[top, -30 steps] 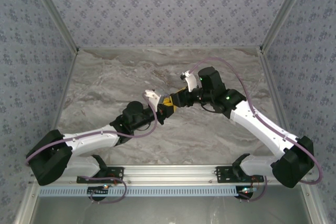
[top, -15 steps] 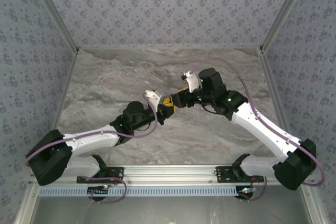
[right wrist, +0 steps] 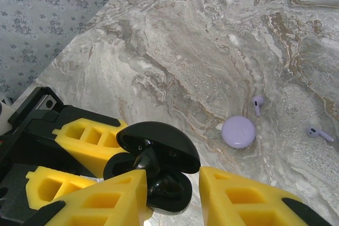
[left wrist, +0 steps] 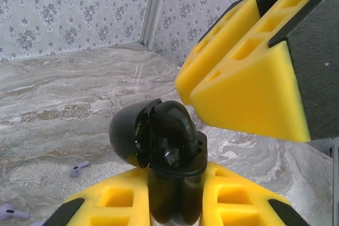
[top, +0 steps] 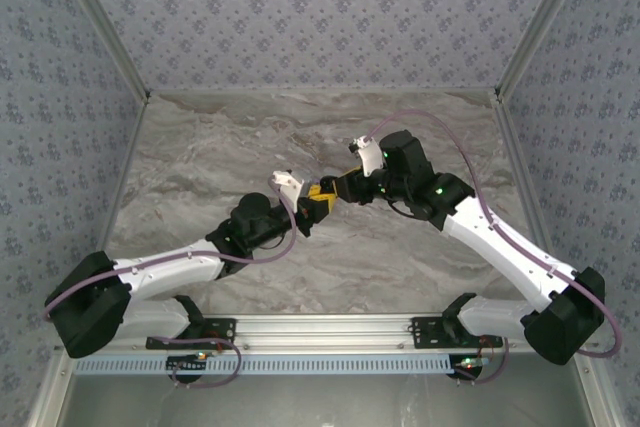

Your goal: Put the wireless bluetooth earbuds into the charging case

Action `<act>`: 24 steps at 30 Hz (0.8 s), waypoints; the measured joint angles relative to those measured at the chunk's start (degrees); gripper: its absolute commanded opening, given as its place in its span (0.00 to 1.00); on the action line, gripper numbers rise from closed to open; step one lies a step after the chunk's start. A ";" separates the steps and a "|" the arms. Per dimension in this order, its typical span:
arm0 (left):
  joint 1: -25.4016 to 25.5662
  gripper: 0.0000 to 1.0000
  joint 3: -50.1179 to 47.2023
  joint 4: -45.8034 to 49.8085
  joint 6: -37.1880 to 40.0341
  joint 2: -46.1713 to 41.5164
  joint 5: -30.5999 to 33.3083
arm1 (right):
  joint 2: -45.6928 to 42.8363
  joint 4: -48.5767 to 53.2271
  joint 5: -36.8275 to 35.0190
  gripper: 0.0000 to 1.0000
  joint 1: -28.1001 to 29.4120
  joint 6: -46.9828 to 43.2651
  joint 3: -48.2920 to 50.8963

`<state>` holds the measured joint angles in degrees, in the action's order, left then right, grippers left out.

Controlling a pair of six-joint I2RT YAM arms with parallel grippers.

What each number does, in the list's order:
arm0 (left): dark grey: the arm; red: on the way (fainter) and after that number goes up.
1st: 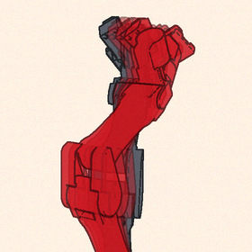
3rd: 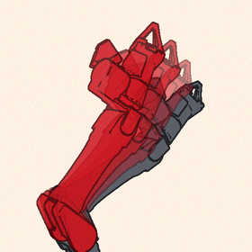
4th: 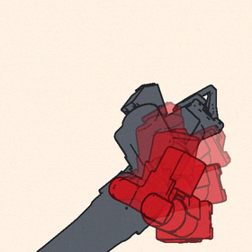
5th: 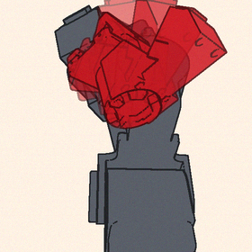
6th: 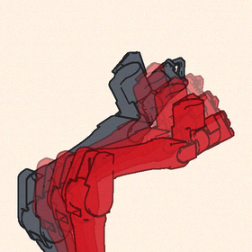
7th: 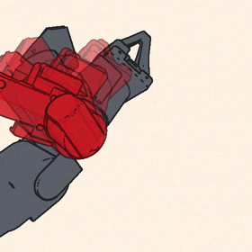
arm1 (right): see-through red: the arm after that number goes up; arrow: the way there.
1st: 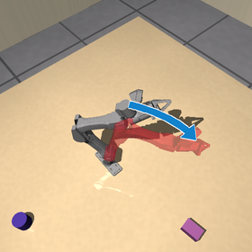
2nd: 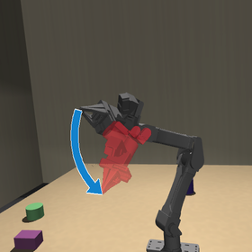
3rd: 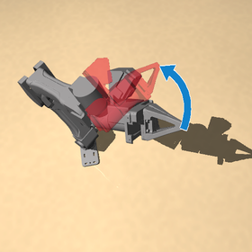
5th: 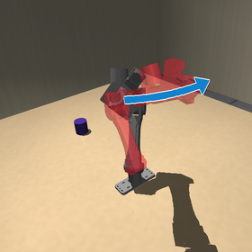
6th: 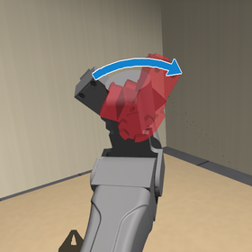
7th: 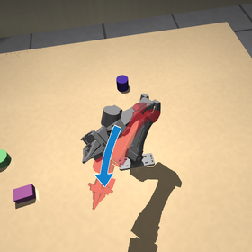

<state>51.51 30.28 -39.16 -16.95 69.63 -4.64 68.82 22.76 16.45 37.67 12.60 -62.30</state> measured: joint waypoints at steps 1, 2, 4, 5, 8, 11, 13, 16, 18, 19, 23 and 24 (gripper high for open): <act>0.00 0.17 0.00 0.00 0.00 0.00 0.00 | 0.00 0.04 -0.17 0.33 0.00 0.00 0.00; 0.00 0.17 0.00 0.00 0.00 0.00 -0.02 | 0.00 0.09 -0.24 0.33 0.00 -0.02 0.00; 0.00 0.17 0.00 0.00 0.02 0.00 -0.09 | 0.00 0.24 -0.28 0.33 0.00 0.00 -0.02; 0.00 0.17 0.00 0.00 0.02 0.00 -0.24 | 0.00 0.33 -0.44 0.33 0.00 0.00 -0.07; 0.00 0.17 0.00 0.00 0.11 0.00 -0.63 | 0.04 0.79 -0.48 0.33 0.00 -0.02 -0.44; 0.00 0.16 0.00 -0.02 0.50 0.00 -1.40 | 0.33 1.07 -0.37 0.33 0.00 -0.02 -0.90; 0.00 0.17 0.00 0.00 0.68 0.00 -2.01 | 0.59 1.11 -0.17 0.35 0.00 -0.04 -1.03; 0.00 0.17 0.00 0.00 0.98 0.00 -2.75 | 1.18 1.57 -0.15 0.36 0.04 -0.13 -1.29; 0.00 0.17 0.00 -0.02 1.09 0.00 -3.13 | 1.60 1.99 -0.13 0.37 0.13 -0.24 -1.46; 0.00 0.16 0.00 -0.02 1.09 0.00 -3.30 | 1.73 2.14 -0.13 0.37 0.15 -0.24 -1.53; 0.00 0.17 0.00 0.00 1.09 0.00 -3.52 | 1.86 2.43 0.24 0.37 0.15 -0.26 -1.68; 0.00 0.17 0.00 0.00 1.09 0.00 -3.52 | 1.86 2.43 0.26 0.38 0.15 -0.26 -1.73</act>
<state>51.51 30.28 -39.16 -15.86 69.63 -8.16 70.67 25.19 16.71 37.82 12.34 -64.03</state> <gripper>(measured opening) 0.188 0.372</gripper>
